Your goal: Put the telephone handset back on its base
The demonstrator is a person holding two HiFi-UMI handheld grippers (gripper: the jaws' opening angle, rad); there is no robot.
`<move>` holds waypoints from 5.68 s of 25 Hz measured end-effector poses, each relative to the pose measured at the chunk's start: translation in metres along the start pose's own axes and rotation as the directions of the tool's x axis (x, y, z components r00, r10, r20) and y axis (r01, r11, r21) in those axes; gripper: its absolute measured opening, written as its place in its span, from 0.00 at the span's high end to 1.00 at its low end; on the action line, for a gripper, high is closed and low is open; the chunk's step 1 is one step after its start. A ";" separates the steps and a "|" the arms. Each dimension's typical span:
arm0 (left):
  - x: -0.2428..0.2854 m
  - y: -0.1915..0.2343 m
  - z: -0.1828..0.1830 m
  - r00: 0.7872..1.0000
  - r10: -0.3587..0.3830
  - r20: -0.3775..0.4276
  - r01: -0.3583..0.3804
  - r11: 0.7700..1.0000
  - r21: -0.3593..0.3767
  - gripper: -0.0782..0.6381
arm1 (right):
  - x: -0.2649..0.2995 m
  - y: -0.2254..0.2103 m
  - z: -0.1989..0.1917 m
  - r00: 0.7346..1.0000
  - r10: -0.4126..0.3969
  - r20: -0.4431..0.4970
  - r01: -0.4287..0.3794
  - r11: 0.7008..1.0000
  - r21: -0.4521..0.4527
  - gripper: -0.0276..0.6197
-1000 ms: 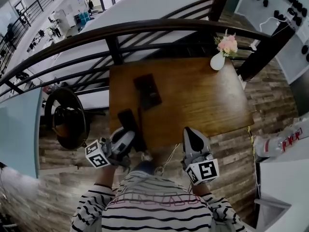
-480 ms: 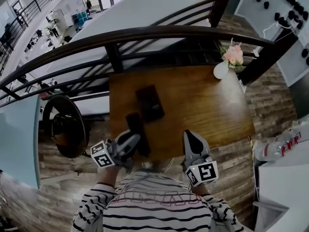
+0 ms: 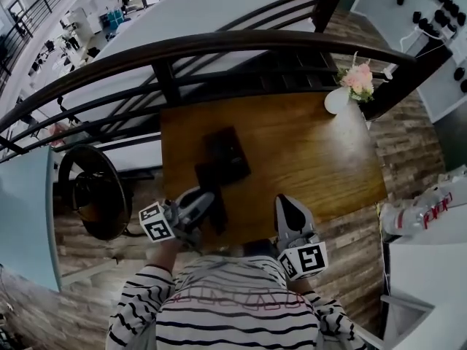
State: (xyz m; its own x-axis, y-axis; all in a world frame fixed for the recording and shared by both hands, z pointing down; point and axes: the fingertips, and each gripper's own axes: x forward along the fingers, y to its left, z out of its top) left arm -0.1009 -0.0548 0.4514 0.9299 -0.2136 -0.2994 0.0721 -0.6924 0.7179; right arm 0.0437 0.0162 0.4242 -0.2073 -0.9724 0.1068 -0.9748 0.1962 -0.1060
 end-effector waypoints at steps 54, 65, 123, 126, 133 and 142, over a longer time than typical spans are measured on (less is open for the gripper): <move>0.051 0.244 -0.018 0.886 0.463 -0.006 -0.456 0.872 -0.178 0.79 | 0.115 -0.086 -0.049 0.928 0.324 -0.186 -0.318 0.946 0.063 0.96; 0.050 0.255 -0.023 0.864 0.502 -0.023 -0.497 0.847 -0.190 0.79 | 0.109 -0.087 -0.056 0.929 0.315 -0.195 -0.305 0.949 0.077 0.96; 0.032 0.257 -0.036 0.711 0.701 -0.052 -0.703 0.710 -0.031 0.79 | 0.113 -0.081 -0.062 0.916 0.357 -0.185 -0.338 0.933 0.127 0.96; 0.031 0.255 -0.040 0.707 0.705 -0.053 -0.707 0.707 -0.022 0.80 | 0.113 -0.082 -0.062 0.916 0.355 -0.185 -0.336 0.933 0.129 0.96; 0.031 0.257 -0.043 0.707 0.706 -0.044 -0.707 0.706 -0.030 0.81 | 0.112 -0.086 -0.064 0.917 0.349 -0.195 -0.326 0.935 0.139 0.96; 0.028 0.258 -0.041 0.719 0.695 -0.017 -0.693 0.715 -0.093 0.81 | 0.113 -0.084 -0.064 0.916 0.351 -0.194 -0.329 0.934 0.140 0.96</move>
State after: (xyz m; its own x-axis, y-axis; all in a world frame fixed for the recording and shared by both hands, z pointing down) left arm -0.0417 -0.2108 0.6537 0.7248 -0.6232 0.2938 -0.5593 -0.2832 0.7790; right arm 0.0971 -0.1024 0.5085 -0.5484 -0.7974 0.2520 -0.8309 0.4854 -0.2720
